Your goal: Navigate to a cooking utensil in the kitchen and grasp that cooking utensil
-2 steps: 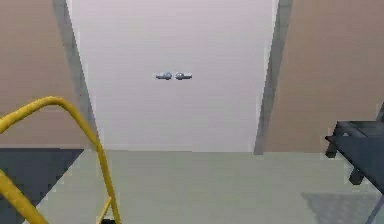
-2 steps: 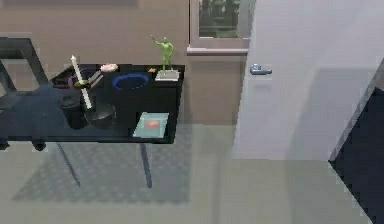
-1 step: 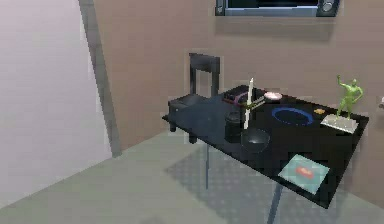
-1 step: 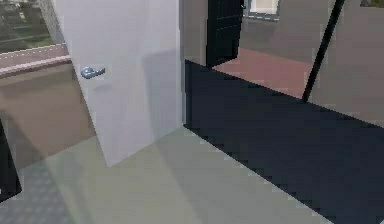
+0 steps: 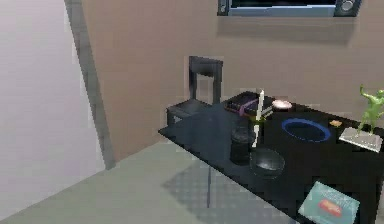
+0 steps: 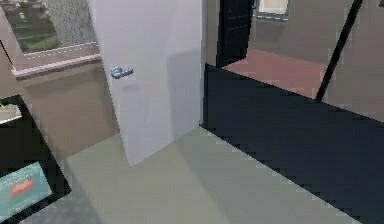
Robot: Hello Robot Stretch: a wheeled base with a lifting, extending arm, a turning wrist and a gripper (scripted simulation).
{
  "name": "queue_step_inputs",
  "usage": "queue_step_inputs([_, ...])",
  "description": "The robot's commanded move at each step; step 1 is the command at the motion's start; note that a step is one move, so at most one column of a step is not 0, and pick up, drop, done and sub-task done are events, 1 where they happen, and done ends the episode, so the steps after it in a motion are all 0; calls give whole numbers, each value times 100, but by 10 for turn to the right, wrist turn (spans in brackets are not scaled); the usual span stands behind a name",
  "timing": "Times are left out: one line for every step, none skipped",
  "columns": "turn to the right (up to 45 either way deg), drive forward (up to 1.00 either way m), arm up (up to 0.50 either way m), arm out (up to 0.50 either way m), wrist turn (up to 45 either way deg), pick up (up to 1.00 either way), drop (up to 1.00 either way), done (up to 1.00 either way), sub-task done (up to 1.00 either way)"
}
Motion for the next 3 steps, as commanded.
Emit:
queue_step_inputs([-420,0,0,0,0,0,0,0,0])
queue_step_inputs([0,90,0,0,0,0,0,0,0])
queue_step_inputs([-60,0,0,0,0,0,0,0,0])
